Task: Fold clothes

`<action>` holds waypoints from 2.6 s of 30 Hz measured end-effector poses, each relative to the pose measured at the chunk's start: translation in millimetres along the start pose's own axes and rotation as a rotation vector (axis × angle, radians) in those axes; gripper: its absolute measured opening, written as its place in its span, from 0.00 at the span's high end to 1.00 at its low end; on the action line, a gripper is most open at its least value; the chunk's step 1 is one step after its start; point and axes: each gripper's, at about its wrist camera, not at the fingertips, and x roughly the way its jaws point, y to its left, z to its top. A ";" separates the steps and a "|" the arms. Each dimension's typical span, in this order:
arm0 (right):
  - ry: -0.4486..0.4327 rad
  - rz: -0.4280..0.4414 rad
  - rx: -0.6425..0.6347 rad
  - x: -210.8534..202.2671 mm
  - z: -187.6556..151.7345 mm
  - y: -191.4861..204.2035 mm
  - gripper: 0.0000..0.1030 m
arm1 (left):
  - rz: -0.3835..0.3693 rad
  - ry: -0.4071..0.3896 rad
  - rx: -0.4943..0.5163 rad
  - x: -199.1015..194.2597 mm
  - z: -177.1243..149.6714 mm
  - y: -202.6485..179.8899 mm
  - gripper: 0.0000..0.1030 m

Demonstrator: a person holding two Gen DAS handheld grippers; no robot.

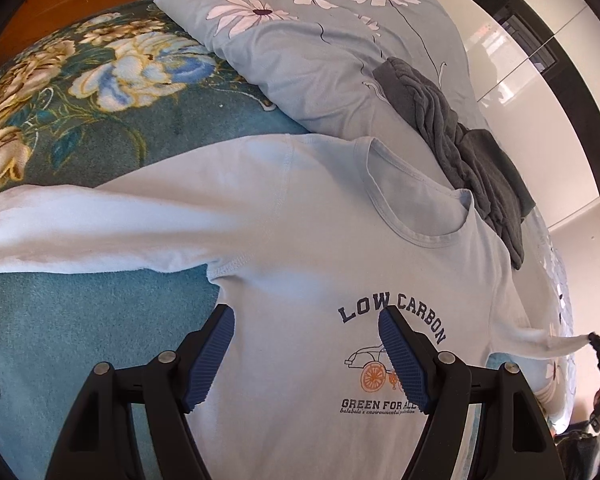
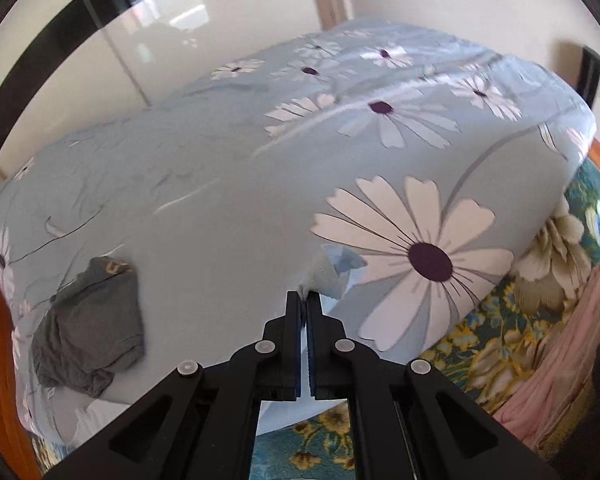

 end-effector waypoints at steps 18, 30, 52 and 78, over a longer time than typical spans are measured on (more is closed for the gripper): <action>0.215 0.526 -0.654 -12.5 -290.9 379.8 0.98 | 0.008 -0.239 -0.402 -80.6 26.2 135.8 0.24; 0.359 0.463 -0.902 27.3 -409.7 417.1 0.94 | -0.035 -0.210 -0.491 -73.1 23.0 157.7 0.24; 0.268 0.198 -0.446 50.6 -189.9 241.9 0.63 | -0.166 -0.005 -0.141 8.2 40.2 60.7 0.41; 0.247 0.239 -0.560 79.0 -151.5 266.0 0.98 | -0.161 -0.045 -0.192 23.0 41.7 69.4 0.96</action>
